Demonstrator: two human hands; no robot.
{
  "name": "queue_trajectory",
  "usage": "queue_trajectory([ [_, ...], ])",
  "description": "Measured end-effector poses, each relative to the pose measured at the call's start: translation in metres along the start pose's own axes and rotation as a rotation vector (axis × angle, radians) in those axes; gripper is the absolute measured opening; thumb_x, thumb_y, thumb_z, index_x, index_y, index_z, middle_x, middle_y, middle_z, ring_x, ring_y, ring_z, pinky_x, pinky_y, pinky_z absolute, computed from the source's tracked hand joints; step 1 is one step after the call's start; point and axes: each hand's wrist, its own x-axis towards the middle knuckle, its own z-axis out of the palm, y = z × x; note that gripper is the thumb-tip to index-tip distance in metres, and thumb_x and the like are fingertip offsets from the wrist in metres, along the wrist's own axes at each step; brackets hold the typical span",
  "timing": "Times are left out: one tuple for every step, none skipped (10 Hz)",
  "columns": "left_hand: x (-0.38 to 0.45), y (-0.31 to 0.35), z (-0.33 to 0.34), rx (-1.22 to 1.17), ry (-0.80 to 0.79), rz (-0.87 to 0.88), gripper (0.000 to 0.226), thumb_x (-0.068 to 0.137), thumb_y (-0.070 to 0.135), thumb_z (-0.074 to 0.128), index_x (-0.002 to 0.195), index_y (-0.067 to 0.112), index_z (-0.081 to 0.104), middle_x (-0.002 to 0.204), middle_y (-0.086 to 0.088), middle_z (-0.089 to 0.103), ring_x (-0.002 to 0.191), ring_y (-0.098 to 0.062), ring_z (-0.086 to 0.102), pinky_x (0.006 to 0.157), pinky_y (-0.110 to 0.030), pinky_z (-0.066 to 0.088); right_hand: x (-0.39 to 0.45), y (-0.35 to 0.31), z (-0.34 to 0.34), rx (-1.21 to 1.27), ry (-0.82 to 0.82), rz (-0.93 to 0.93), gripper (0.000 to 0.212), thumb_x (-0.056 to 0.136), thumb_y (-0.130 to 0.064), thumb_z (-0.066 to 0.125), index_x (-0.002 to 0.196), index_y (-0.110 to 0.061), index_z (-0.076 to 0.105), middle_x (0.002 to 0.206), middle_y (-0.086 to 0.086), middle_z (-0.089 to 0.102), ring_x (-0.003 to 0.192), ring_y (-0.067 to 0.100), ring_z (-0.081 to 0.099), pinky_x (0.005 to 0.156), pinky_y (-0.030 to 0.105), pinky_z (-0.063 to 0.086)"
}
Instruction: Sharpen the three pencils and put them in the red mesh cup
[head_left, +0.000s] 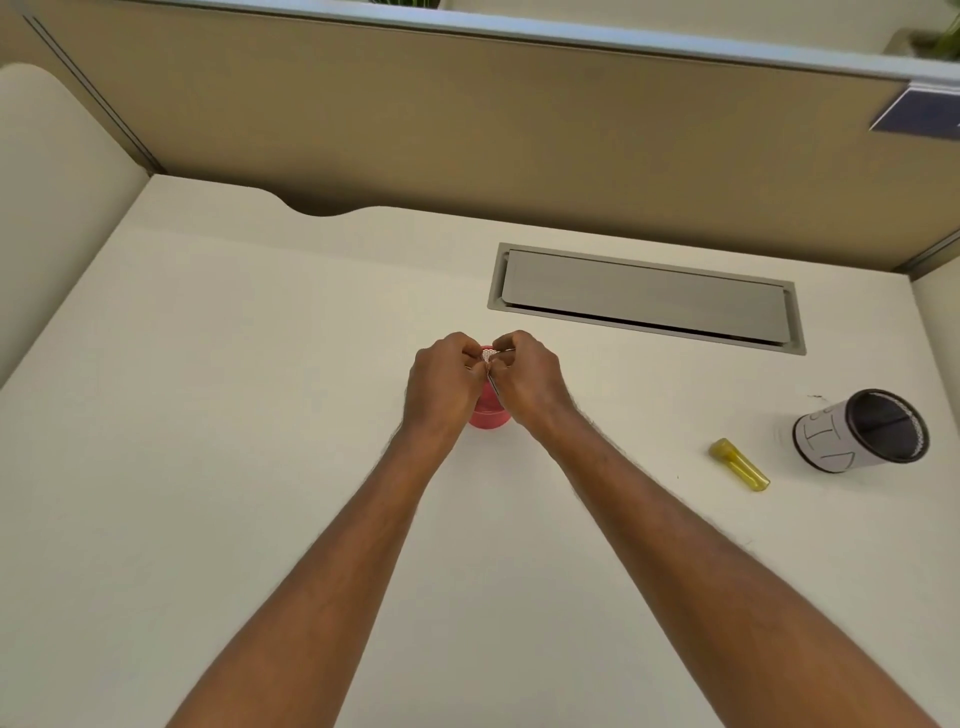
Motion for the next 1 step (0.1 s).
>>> queue_trajectory([
  [-0.0011, 0.0022, -0.0001, -0.016, 0.001, -0.004, 0.022, 0.093, 0.017, 0.064, 0.114, 0.013, 0.071, 0.106, -0.004, 0.076, 0.095, -0.021, 0.071, 0.084, -0.039, 0.060, -0.0010, -0.0010, -0.0022, 0.024, 0.017, -0.001, 0.029, 0.098, -0.010, 0.052, 0.125, -0.015, 0.060, 0.114, 0.002, 0.067, 0.104, 0.020, 0.065, 0.083, 0.031, 0.055],
])
